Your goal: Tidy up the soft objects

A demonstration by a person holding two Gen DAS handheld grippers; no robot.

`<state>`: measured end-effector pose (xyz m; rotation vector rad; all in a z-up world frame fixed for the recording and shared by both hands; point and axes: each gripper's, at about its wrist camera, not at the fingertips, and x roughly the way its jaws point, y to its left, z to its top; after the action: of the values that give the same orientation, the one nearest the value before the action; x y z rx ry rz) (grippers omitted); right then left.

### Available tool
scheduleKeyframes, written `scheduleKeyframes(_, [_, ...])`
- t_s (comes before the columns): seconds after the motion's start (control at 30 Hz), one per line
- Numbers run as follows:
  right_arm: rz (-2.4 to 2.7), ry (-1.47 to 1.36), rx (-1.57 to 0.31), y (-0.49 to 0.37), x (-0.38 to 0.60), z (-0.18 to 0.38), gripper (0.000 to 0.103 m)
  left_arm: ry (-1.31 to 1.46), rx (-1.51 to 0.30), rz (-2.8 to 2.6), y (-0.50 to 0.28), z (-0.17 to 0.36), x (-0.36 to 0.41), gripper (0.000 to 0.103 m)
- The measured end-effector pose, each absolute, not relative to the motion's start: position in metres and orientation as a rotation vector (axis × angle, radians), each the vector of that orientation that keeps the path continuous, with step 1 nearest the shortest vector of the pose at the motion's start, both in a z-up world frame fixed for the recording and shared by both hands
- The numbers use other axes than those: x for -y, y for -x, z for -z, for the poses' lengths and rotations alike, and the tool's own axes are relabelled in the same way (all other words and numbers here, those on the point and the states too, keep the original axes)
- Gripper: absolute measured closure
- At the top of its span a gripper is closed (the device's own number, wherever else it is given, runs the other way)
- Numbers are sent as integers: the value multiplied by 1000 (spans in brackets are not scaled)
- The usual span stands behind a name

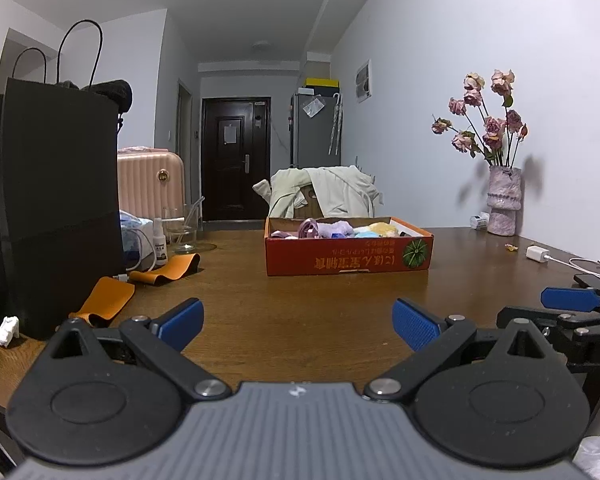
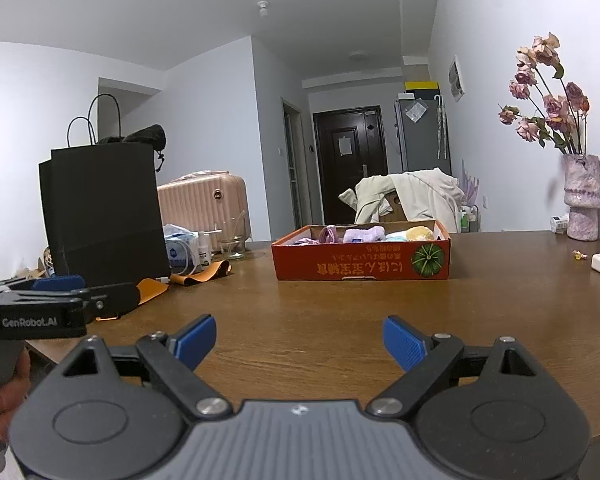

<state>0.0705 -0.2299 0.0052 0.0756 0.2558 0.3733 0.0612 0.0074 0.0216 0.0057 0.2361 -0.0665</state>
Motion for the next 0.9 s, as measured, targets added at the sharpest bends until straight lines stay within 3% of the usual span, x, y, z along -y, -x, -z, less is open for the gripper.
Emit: scheduleKeyframes(0.9, [-353, -84, -241, -63, 231, -5, 12, 32, -192, 55, -55, -21, -10, 0])
